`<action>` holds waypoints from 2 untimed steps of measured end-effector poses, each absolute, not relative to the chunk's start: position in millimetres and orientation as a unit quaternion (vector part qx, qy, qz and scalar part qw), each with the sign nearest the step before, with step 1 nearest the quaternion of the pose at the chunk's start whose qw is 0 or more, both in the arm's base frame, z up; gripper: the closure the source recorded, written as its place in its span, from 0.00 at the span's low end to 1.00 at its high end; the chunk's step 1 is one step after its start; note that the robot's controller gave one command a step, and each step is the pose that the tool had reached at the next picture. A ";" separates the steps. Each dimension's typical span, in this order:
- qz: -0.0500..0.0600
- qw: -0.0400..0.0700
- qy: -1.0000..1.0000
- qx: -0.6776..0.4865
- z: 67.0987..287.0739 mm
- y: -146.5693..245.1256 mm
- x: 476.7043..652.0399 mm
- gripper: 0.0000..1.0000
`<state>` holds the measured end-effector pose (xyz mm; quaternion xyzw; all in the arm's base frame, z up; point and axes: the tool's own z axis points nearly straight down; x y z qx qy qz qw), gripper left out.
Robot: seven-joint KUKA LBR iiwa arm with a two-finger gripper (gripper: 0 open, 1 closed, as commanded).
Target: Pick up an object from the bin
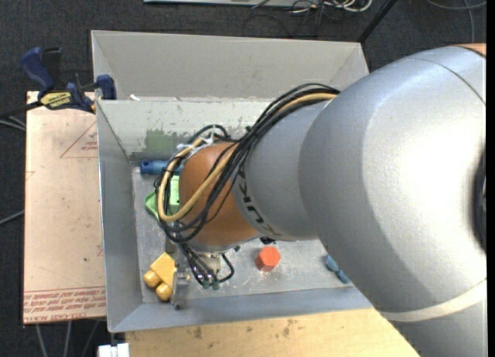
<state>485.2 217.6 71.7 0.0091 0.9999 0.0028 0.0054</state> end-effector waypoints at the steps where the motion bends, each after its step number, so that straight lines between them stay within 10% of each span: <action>1: 0.002 0.002 1.000 0.011 90.6 252.2 502.1 0.00; 2: 0.001 0.002 0.991 0.132 70.2 218.9 484.6 0.00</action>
Offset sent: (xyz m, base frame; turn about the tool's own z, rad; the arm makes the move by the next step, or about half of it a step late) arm 0.0160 0.0314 0.0181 0.0092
